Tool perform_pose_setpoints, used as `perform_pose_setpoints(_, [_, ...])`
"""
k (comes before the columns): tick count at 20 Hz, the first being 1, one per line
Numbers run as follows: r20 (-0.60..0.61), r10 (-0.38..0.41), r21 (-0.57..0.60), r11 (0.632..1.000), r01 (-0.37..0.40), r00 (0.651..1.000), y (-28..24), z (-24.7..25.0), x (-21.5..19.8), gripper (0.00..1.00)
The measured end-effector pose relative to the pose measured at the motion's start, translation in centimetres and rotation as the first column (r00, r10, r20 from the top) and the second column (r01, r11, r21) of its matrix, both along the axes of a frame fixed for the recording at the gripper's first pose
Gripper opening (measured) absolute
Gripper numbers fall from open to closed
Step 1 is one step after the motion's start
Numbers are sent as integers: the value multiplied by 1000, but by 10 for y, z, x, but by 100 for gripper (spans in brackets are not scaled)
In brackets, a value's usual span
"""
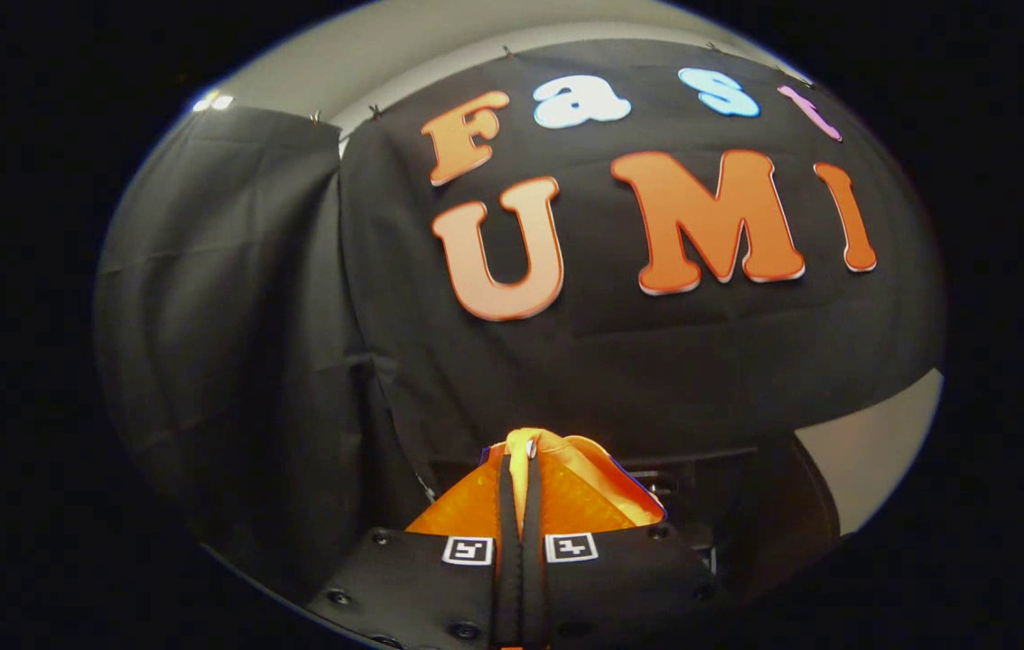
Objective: Put the clothes into the washing machine and then close the washing machine lid.
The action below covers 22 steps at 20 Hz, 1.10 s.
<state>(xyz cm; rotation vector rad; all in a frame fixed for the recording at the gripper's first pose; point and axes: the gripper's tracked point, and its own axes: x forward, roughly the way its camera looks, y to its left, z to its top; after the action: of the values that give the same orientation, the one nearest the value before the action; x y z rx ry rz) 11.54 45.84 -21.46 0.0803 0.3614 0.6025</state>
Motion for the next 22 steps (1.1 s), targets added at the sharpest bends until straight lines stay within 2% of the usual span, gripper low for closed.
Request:
perform_pose_setpoints(3, [-153,-38,-68,997,27,987,-4,-83,12,8])
perform_pose_setpoints(7, [-299,-89,-160,986,42,950,10,-148,26,8])
perform_pose_setpoints(12, [-504,-145,-223,974,35,852,14,-184,16,8])
perform_pose_setpoints(17, [-635,-195,-336,941,-41,747,1,-216,-9,8])
perform_pose_setpoints(19, [-661,-205,-340,939,-44,722,1,-216,-9,8])
perform_pose_setpoints(22, [-663,-218,-352,935,-41,717,-2,-218,-8,8])
